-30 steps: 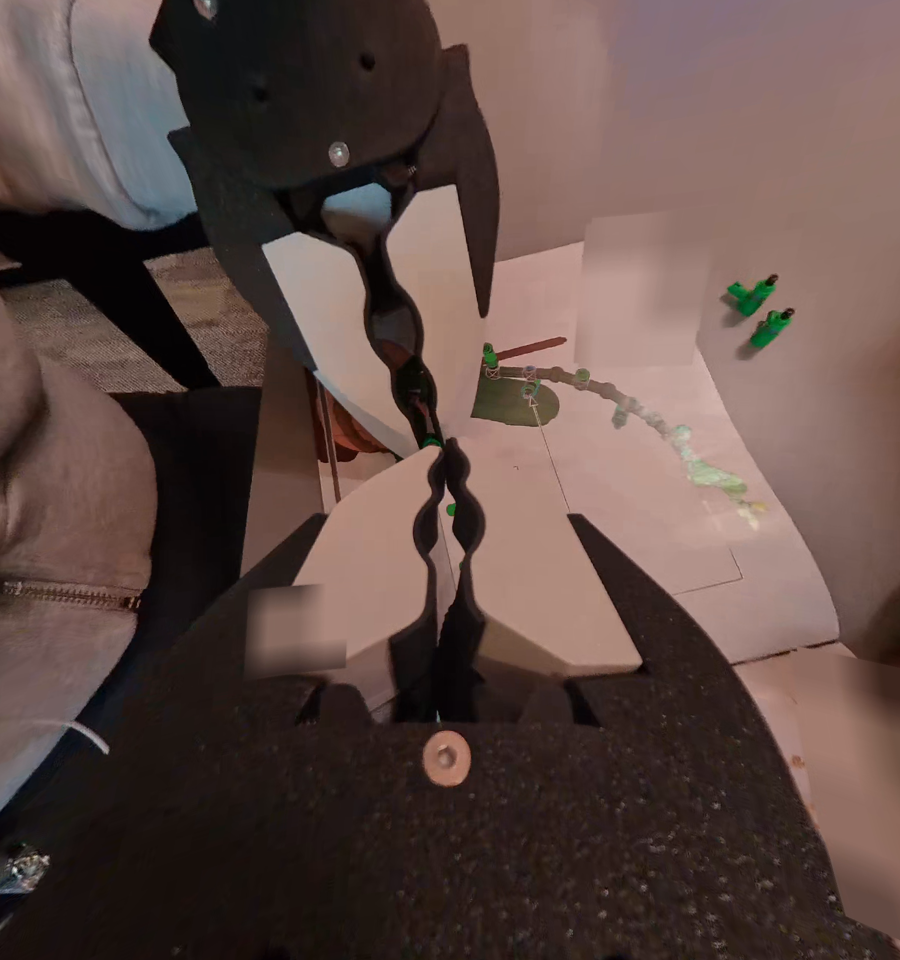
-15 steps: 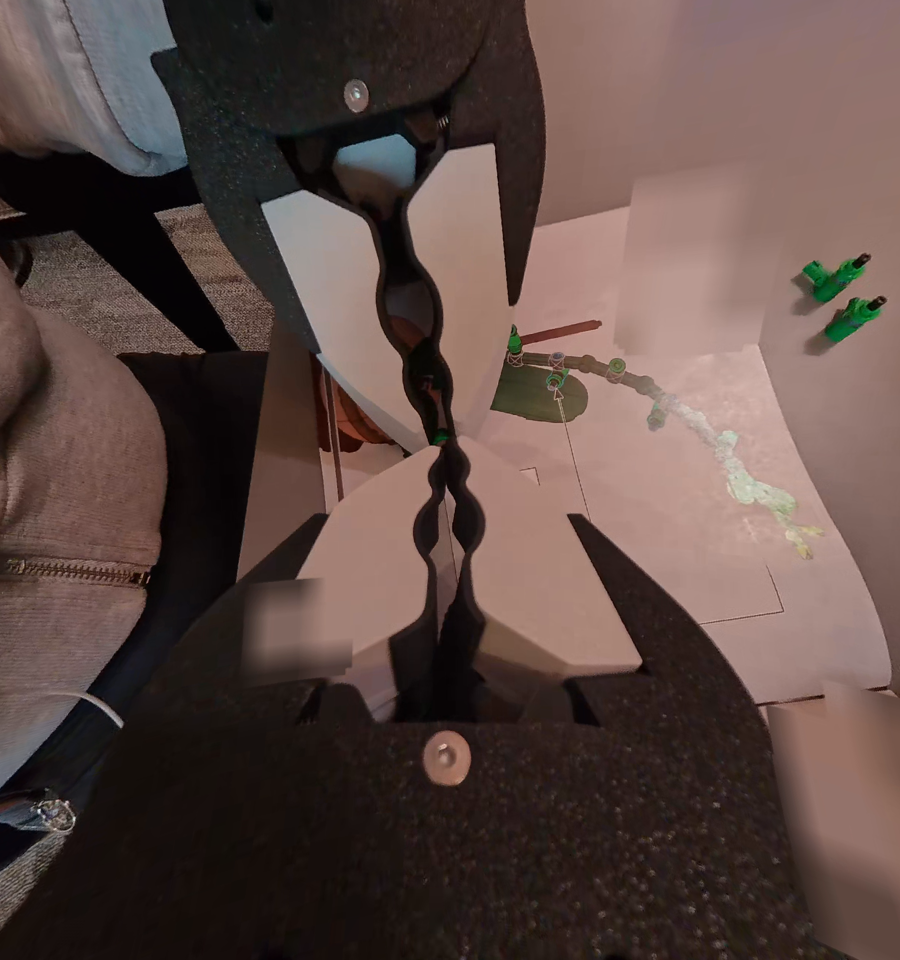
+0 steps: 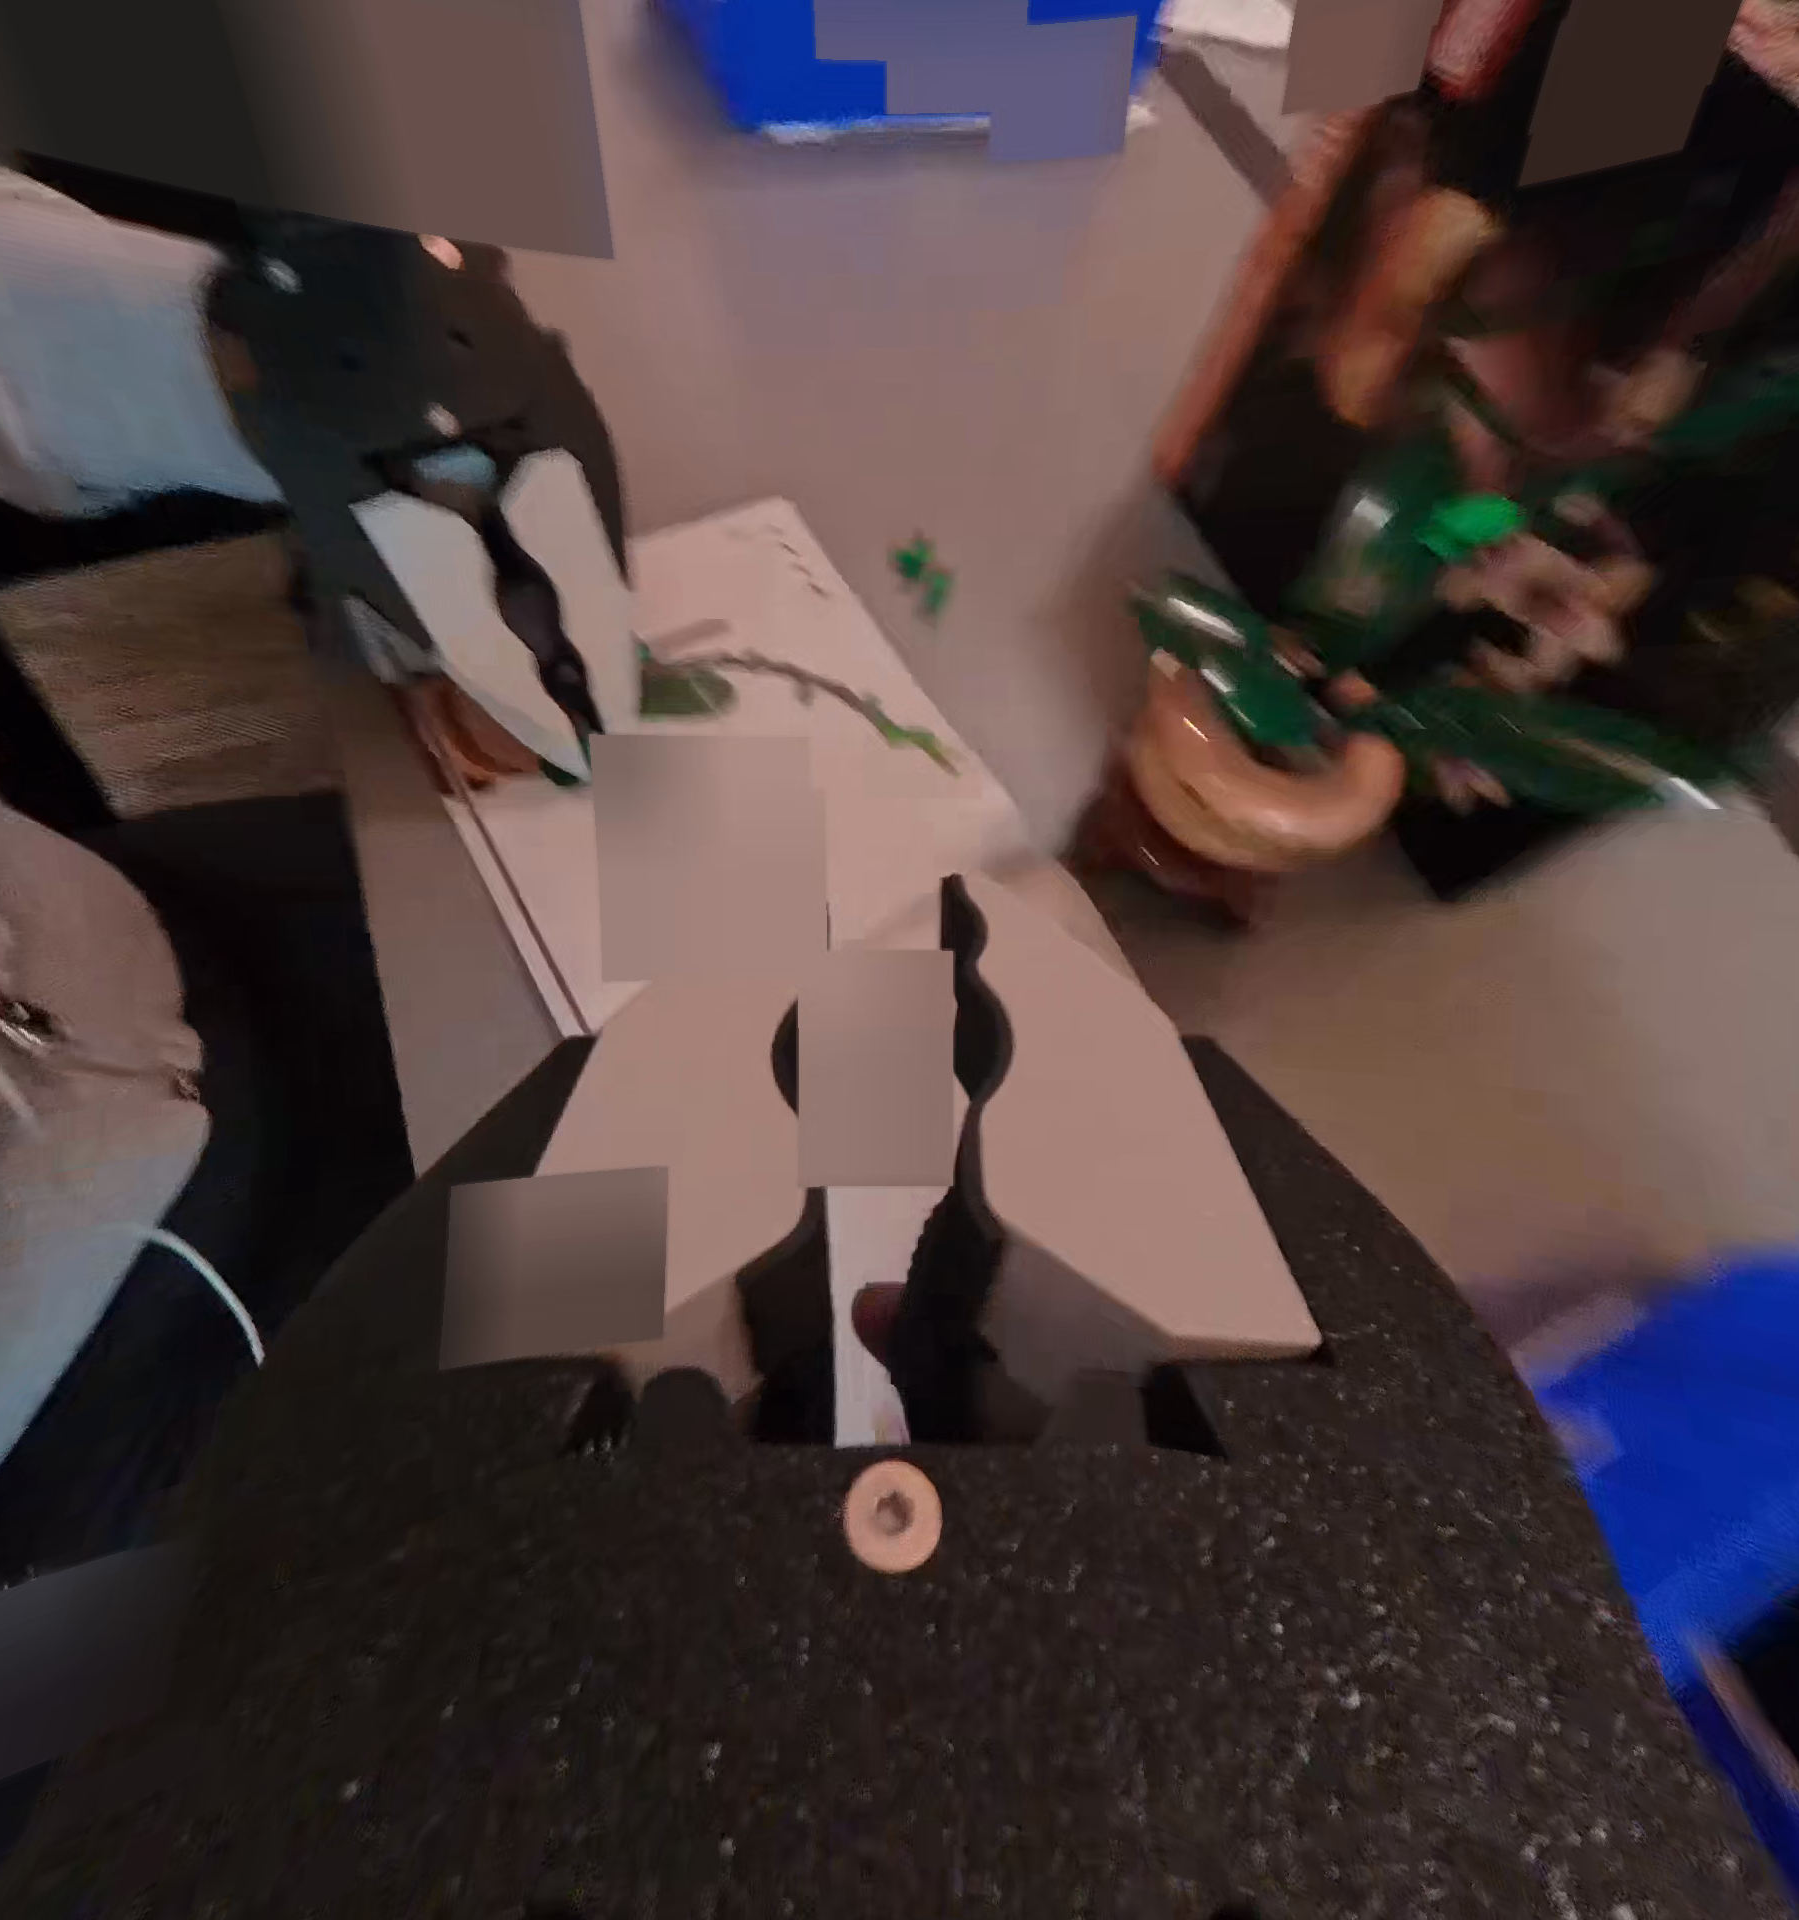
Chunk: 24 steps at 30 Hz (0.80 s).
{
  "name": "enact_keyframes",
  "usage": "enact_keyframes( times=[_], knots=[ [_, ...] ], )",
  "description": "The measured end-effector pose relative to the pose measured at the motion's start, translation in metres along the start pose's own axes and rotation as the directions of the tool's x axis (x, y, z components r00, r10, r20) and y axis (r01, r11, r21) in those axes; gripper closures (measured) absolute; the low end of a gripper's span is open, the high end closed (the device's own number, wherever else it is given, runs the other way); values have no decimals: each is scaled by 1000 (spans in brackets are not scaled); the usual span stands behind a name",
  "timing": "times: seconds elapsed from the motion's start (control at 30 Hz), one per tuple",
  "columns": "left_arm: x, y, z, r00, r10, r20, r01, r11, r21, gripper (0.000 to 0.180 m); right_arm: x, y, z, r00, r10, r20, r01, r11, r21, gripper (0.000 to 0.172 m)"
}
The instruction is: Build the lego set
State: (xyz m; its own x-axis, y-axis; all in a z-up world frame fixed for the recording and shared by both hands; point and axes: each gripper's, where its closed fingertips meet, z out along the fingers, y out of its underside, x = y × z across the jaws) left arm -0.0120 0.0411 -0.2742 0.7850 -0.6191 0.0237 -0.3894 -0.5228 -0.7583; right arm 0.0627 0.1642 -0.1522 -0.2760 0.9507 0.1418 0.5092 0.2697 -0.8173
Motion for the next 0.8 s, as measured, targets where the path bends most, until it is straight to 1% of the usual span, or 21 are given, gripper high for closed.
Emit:
enact_keyframes(
  times=[0.03, 0.1, 0.17, 0.23, 0.3, 0.33, 0.4, 0.43, 0.53, 0.6, 0.63, 0.67, 0.73, 0.77, 0.8],
  knots=[
    [0, -2, -1, 1000, -8, -5, 8, 1000, 16, 175, 8, 10, -19, 998, 0, -59, -2, 999, -34, 146],
    [0, -8, -6, 1000, -28, -9, 28, 998, 48, 175, 24, 32, -58, 981, -4, -196, -16, 995, -98, 141],
    [-3, -15, -12, 999, -39, 3, 38, 996, 75, 175, 36, 55, -97, 950, 24, -312, -69, 988, -136, 136],
    [-8, -25, -18, 998, -51, 21, 49, 993, 111, 174, 48, 80, -141, 902, 74, -425, -156, 975, -161, 139],
    [-16, -35, -22, 996, -85, 29, 80, 986, 143, 174, 58, 106, -181, 863, 121, -491, -237, 955, -181, 137],
    [-20, -40, -24, 994, -106, 28, 100, 982, 158, 174, 65, 117, -198, 844, 134, -520, -263, 947, -182, 141],
    [-28, -52, -25, 989, -144, 30, 136, 973, 185, 174, 81, 131, -225, 813, 131, -567, -280, 942, -185, 148],
    [-33, -58, -25, 987, -154, 37, 144, 970, 195, 174, 89, 138, -235, 810, 116, -575, -277, 940, -201, 151],
    [-48, -69, -24, 978, -193, 83, 173, 963, 209, 174, 119, 149, -248, 826, 42, -562, -241, 928, -285, 151],
    [-58, -73, -26, 965, -236, 112, 207, 953, 221, 174, 139, 152, -247, 857, -4, -516, -199, 920, -337, 155],
    [-63, -75, -27, 958, -258, 124, 225, 947, 228, 174, 149, 151, -243, 878, -20, -478, -170, 920, -352, 161],
    [-68, -76, -28, 951, -278, 137, 241, 941, 235, 174, 159, 150, -232, 905, -38, -424, -134, 920, -369, 166],
    [-76, -80, -32, 939, -303, 162, 258, 932, 253, 174, 178, 154, -206, 945, -103, -310, -46, 898, -438, 170],
    [-79, -82, -34, 935, -308, 176, 256, 930, 264, 174, 183, 163, -191, 964, -141, -226, 6, 859, -512, 170],
    [-82, -84, -36, 931, -311, 193, 253, 927, 276, 174, 190, 175, -177, 972, -176, -158, 49, 805, -591, 170]
  ],
)
